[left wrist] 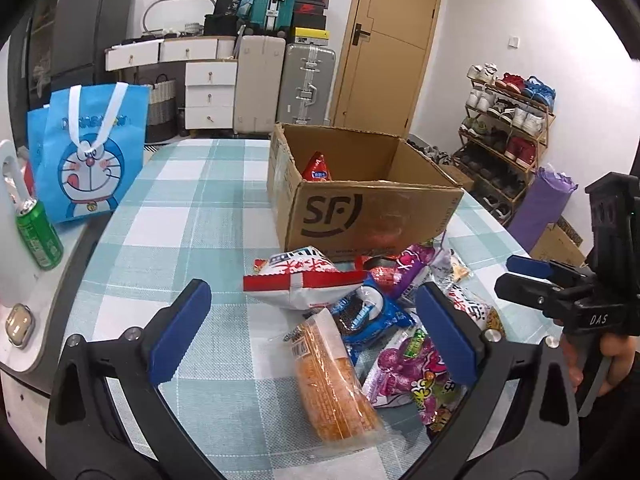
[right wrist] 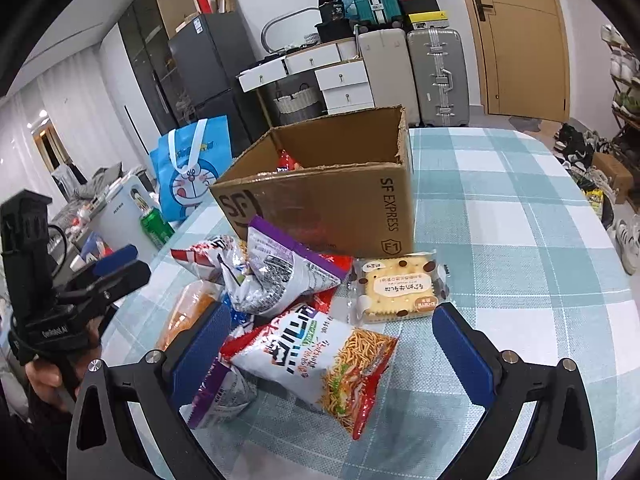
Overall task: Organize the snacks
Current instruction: 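Move both tools back toward the remaining snack pile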
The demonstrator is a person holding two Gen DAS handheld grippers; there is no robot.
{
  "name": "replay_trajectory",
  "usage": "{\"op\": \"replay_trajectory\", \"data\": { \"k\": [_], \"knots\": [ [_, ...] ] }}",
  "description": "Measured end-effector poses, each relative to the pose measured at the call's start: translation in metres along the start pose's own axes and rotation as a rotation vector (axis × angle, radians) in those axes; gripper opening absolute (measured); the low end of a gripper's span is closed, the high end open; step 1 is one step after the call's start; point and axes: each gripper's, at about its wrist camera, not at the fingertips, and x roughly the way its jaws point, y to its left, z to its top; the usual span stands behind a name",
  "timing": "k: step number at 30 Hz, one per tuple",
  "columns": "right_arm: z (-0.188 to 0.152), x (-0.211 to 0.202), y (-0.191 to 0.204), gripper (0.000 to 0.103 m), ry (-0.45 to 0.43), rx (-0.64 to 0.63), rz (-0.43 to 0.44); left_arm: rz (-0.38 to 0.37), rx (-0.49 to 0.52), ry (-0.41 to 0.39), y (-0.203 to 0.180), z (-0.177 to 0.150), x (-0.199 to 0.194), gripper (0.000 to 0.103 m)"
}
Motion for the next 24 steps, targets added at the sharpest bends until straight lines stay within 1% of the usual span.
{"op": "replay_trajectory", "data": {
  "k": [2, 4, 6, 11, 18, 20, 24],
  "knots": [
    [0.000, 0.000, 0.000, 0.102, 0.006, -0.005, 0.001, 0.000, -0.012, 0.007, 0.002, 0.001, 0.000, 0.102],
    [0.000, 0.000, 0.000, 0.102, 0.013, -0.006, -0.016, -0.024, -0.039, 0.009, 0.007, 0.003, -0.002, 0.102],
    [0.000, 0.001, -0.001, 0.102, 0.023, 0.005, -0.010, -0.036, -0.060, 0.011, 0.012, 0.004, -0.004, 0.102],
    [-0.003, 0.005, 0.003, 0.102, 0.049, -0.010, -0.010, -0.032, -0.096, 0.015, 0.021, 0.007, -0.007, 0.102],
    [-0.006, 0.009, 0.004, 0.102, 0.069, -0.018, -0.005, -0.016, -0.074, 0.032, 0.013, 0.003, -0.001, 0.102],
    [-0.007, 0.010, 0.002, 0.102, 0.077, -0.013, -0.006, -0.022, -0.069, 0.037, 0.011, 0.001, 0.001, 0.102],
    [-0.007, 0.012, 0.000, 0.102, 0.089, -0.003, 0.001, -0.005, -0.058, 0.045, 0.008, -0.002, 0.005, 0.102]
  ]
}}
